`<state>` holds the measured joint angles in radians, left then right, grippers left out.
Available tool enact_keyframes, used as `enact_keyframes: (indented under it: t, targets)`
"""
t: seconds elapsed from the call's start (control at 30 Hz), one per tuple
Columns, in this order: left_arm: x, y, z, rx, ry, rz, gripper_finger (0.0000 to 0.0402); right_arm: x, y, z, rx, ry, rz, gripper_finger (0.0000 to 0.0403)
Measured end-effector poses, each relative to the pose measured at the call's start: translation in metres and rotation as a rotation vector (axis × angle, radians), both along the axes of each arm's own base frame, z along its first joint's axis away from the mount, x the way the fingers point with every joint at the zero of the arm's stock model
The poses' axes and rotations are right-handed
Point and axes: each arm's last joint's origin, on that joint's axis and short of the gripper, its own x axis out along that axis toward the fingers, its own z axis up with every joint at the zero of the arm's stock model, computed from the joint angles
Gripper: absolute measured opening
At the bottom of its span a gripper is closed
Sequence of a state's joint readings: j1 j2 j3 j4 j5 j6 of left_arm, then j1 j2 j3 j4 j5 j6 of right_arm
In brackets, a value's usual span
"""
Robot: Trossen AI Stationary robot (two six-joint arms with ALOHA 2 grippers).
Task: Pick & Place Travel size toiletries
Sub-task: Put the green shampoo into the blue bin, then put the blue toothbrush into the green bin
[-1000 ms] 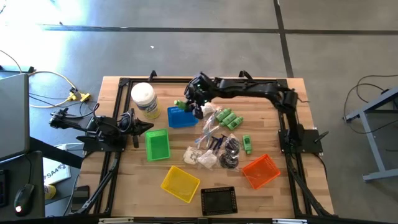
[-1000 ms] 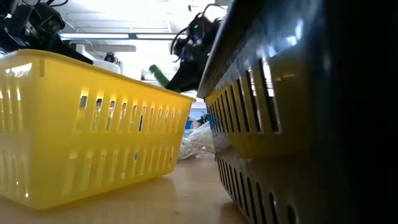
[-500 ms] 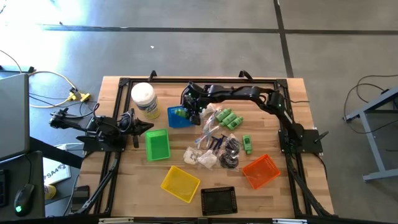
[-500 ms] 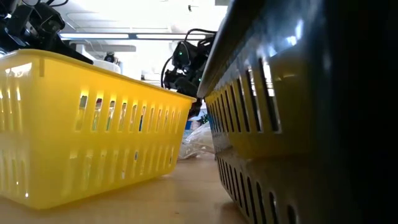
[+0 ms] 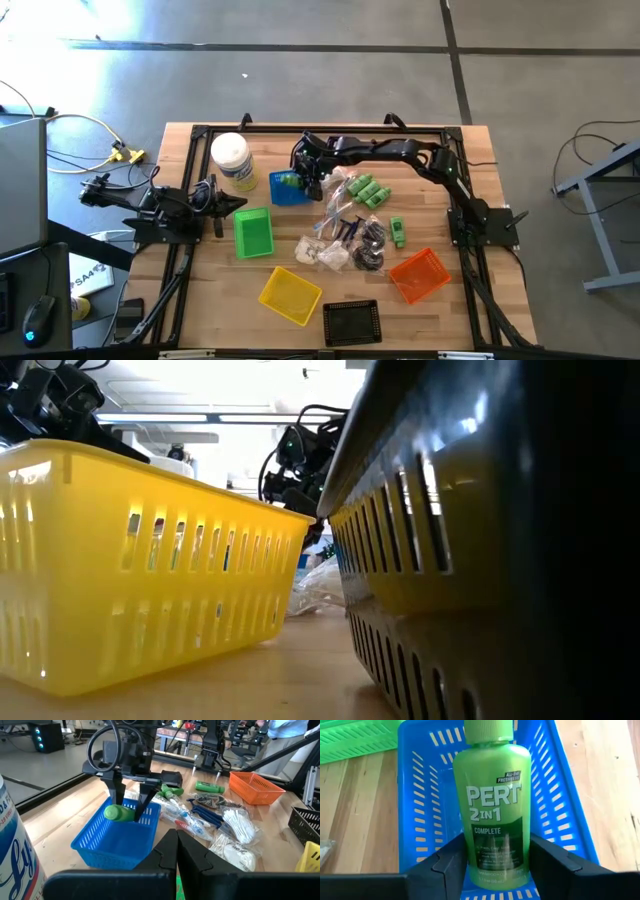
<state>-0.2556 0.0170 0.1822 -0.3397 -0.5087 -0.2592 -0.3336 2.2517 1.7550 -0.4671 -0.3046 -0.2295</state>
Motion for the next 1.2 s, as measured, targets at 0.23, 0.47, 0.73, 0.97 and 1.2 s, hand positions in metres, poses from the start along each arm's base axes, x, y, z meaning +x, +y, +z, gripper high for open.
enact_keyframes:
  t: [0.23, 0.47, 0.73, 0.97, 1.2]
  targets:
    - [0.000, 0.000, 0.000, 0.000, 0.000, 0.000, 0.0000, 0.001, 0.003, 0.000, 0.008, -0.002, 0.010, 0.0219]
    - [0.000, 0.000, 0.000, 0.000, 0.000, -0.001, 0.0000, 0.002, 0.005, 0.001, 0.004, -0.010, 0.017, 0.0205]
    - [0.000, 0.000, 0.000, 0.000, 0.000, -0.001, 0.0000, -0.006, 0.008, 0.043, -0.027, -0.095, 0.021, 0.0177]
    - [0.000, 0.000, 0.000, 0.000, 0.001, 0.000, 0.0000, -0.027, 0.012, 0.111, -0.003, -0.265, 0.084, 0.0111]
    - [0.000, 0.000, 0.000, 0.000, 0.001, 0.000, 0.0000, -0.053, 0.024, 0.166, 0.098, -0.425, 0.238, 0.0017]
